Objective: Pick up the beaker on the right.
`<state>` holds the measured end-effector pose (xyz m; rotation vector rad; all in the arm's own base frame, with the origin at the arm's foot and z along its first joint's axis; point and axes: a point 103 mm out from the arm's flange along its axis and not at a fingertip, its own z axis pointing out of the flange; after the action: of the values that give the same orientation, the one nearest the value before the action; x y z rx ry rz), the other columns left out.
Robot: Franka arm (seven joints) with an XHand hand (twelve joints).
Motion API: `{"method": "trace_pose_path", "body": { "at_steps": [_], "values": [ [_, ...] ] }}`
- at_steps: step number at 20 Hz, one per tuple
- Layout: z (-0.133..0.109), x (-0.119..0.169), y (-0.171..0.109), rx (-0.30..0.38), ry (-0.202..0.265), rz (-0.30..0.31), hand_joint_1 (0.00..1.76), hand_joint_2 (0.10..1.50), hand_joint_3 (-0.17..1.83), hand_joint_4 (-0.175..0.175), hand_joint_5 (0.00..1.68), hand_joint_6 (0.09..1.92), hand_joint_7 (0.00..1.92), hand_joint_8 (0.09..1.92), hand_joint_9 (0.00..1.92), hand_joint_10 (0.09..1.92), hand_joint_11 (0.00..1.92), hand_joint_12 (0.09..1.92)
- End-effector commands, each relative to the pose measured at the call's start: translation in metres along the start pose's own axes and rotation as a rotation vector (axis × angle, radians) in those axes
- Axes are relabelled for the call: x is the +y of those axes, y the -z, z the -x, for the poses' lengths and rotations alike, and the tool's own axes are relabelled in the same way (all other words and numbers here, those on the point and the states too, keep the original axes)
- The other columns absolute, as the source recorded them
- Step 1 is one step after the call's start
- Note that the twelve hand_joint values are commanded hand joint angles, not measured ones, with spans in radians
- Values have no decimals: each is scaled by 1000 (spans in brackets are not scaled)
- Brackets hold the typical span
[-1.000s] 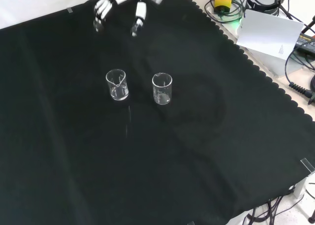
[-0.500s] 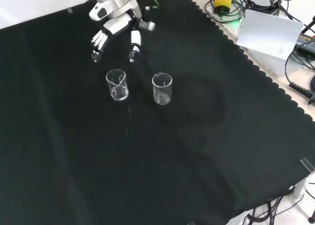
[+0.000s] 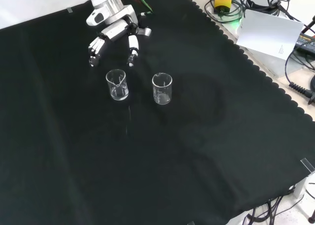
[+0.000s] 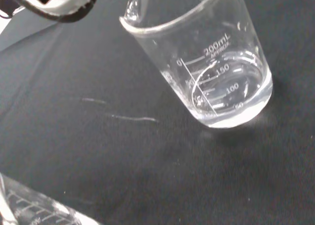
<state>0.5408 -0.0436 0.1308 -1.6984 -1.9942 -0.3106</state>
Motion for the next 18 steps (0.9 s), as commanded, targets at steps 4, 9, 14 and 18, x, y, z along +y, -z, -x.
{"method": "trace_pose_path", "body": {
  "at_steps": [4, 9, 14, 18],
  "values": [
    [16, 4, -18, 103, 66, 2, 844, 543, 514, -29, 345, 87, 207, 660, 394, 641, 84, 1399],
    [20, 5, -25, 129, 95, 31, 876, 532, 523, -24, 376, 87, 222, 665, 394, 642, 74, 1400],
    [23, 8, -34, 142, 102, 30, 890, 529, 534, -20, 416, 87, 242, 670, 399, 641, 74, 1400],
    [23, 12, -42, 140, 96, 21, 897, 526, 544, -21, 428, 87, 252, 670, 406, 640, 74, 1400]
  ]
}}
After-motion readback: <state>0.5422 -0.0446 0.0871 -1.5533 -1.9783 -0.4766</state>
